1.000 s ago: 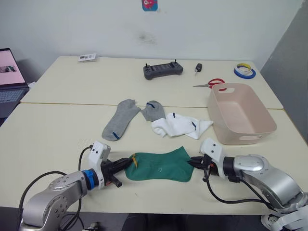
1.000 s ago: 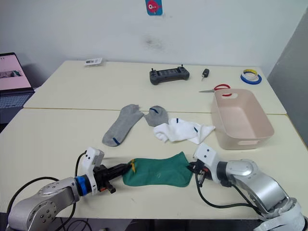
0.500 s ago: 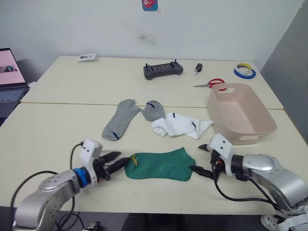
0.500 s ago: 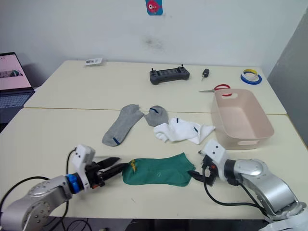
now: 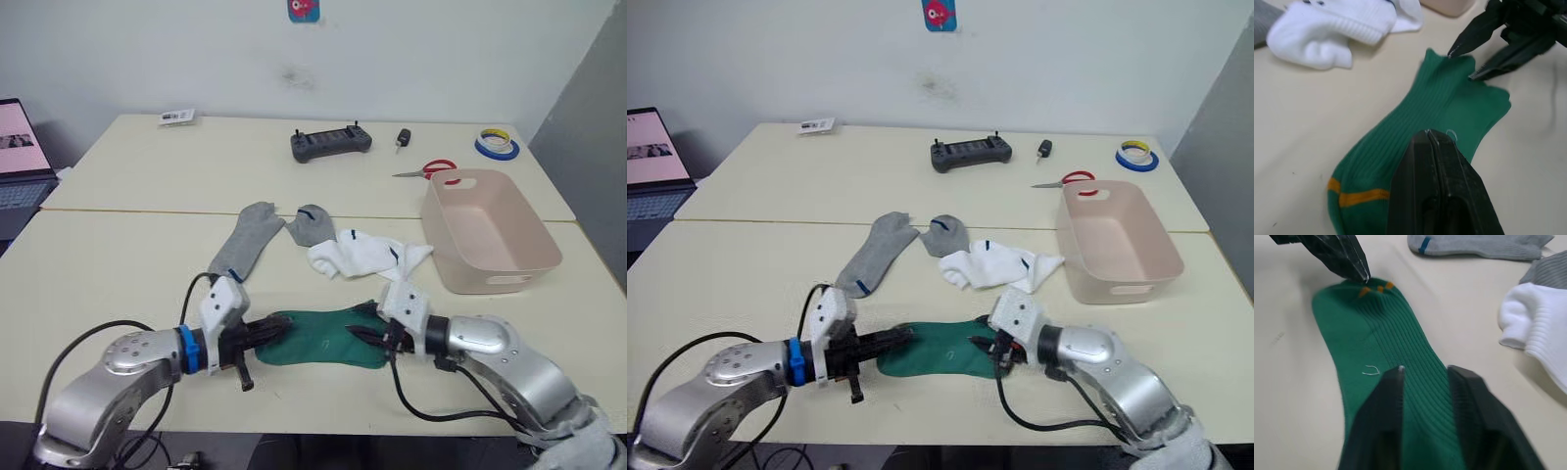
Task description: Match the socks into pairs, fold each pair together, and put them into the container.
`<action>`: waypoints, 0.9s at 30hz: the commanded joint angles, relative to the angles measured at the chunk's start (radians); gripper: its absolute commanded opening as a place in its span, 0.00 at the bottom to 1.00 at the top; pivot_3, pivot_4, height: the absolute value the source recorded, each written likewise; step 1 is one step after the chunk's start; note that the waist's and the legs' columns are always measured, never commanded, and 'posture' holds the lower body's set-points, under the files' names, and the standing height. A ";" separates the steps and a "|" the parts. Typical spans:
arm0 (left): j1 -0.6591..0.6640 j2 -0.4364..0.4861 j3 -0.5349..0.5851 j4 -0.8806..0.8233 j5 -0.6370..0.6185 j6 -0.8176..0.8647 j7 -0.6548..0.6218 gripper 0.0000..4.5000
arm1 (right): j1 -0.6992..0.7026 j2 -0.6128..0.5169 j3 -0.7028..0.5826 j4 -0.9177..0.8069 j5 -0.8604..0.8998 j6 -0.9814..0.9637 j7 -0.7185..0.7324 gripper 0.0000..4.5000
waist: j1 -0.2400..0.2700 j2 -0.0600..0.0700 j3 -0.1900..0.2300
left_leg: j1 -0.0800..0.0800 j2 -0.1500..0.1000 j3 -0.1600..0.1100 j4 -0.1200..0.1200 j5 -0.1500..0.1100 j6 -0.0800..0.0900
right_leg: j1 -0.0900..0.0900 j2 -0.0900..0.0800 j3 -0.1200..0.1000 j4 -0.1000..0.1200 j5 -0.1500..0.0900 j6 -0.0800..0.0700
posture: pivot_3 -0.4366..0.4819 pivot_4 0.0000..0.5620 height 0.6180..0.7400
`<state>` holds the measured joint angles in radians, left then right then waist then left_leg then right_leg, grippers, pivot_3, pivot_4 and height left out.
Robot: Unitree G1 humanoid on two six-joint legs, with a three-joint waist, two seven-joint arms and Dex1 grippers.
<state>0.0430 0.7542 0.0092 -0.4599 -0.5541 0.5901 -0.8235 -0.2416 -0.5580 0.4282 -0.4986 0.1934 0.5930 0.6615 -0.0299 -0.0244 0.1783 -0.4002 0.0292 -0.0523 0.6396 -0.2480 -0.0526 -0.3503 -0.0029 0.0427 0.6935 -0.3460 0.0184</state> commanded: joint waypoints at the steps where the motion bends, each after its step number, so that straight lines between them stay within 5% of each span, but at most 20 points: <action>1: -0.038 -0.009 -0.056 0.076 0.083 -0.058 -0.014 0.00 | -0.027 0.038 0.048 0.054 -0.047 -0.035 0.004 0.01 | 0.000 0.000 0.000 | 0.000 0.000 0.000 0.000 0.000 0.000 | 0.000 0.000 0.000 0.000 0.000 0.000 | 0.48 0.27 0.97; 17: -0.077 -0.029 -0.077 0.175 0.171 -0.098 -0.012 0.00 | 0.175 -0.189 -0.137 -0.021 -0.004 -0.035 0.138 0.00 | 0.003 0.001 -0.001 | 0.001 -0.001 0.000 0.001 0.000 0.000 | 0.003 -0.002 -0.001 0.001 0.000 0.000 | 0.48 0.27 0.97; 22: -0.075 0.048 0.000 0.018 0.062 -0.075 -0.116 0.00 | 0.165 -0.164 -0.270 -0.124 0.176 0.049 0.167 0.00 | 0.000 -0.001 0.001 | 0.000 0.000 0.000 0.001 0.000 0.000 | 0.001 -0.001 -0.001 0.003 0.000 0.000 | 0.48 0.27 0.97; 27: -0.111 0.053 -0.027 -0.026 0.061 -0.044 -0.106 0.00 | 0.063 -0.068 -0.176 -0.124 0.150 0.096 0.095 0.00 | -0.002 -0.001 0.001 | 0.001 0.000 -0.001 0.001 0.000 0.000 | 0.001 0.000 0.000 0.003 0.000 0.000 | 0.48 0.27 0.97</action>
<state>-0.0557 0.8135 -0.0017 -0.4675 -0.4963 0.5446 -0.9319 -0.1602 -0.6448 0.2152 -0.6077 0.3579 0.6851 0.7821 -0.0316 -0.0255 0.1796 -0.3999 0.0292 -0.0528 0.6405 -0.2481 -0.0525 -0.3495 -0.0029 0.0424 0.6961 -0.3461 0.0184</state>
